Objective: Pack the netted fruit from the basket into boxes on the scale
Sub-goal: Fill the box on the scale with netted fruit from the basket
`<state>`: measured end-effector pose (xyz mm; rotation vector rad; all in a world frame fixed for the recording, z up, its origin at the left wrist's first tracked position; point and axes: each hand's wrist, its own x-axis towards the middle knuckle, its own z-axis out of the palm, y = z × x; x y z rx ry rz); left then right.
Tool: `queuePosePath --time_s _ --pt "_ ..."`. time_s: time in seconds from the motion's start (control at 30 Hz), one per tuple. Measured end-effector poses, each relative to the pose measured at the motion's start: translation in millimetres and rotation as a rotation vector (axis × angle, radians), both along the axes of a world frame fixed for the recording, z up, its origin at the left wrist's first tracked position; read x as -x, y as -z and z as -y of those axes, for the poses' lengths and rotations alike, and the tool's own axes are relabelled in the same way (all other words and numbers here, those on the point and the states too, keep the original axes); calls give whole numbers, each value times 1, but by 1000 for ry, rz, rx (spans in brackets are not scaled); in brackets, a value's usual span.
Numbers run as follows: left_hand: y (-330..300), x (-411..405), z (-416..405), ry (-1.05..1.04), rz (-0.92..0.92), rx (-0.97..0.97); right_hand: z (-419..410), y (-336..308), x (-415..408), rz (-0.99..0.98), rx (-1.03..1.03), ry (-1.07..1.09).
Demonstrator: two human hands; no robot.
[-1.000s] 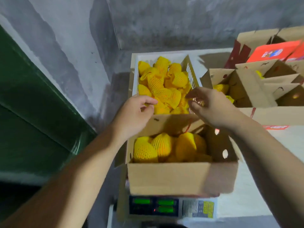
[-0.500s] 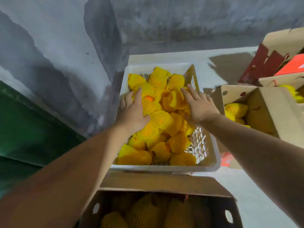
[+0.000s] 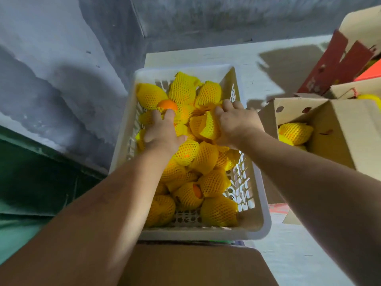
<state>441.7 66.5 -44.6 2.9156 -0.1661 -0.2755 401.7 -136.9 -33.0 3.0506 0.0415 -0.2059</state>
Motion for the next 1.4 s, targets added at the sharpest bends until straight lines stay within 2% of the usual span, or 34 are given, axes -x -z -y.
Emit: queuePosePath --time_s 0.2,0.33,0.47,0.6,0.7,0.8,0.9,1.0,1.1,1.2,1.3,1.4 --pt "-1 5 -26 -47 140 242 0 -2 1 24 -85 39" --pt "-2 10 -33 -68 116 263 0 -1 4 37 -129 45" --pt "-2 6 -20 -110 -21 340 0 -3 5 54 -149 61" --pt "-18 -21 -10 -225 112 372 1 -2 1 57 -171 67" --pt "-29 -42 -12 -102 58 300 1 -1 -1 61 -162 51" --pt "-33 -58 -3 31 -79 78 2 2 -1 70 -148 44" --pt "-34 -70 6 99 -145 -138 2 4 -1 76 -148 46" --pt "-26 -69 10 94 -153 -198 2 2 -1 71 -167 61" --pt "-19 -64 14 106 -32 -86 3 4 -1 77 -182 76" --pt "-29 -58 14 102 167 202 3 4 -1 88 -206 83" --pt "-54 -37 12 135 345 369 2 3 -1 108 -237 81" --pt "-80 0 3 121 376 516 4 0 1 131 -294 86"
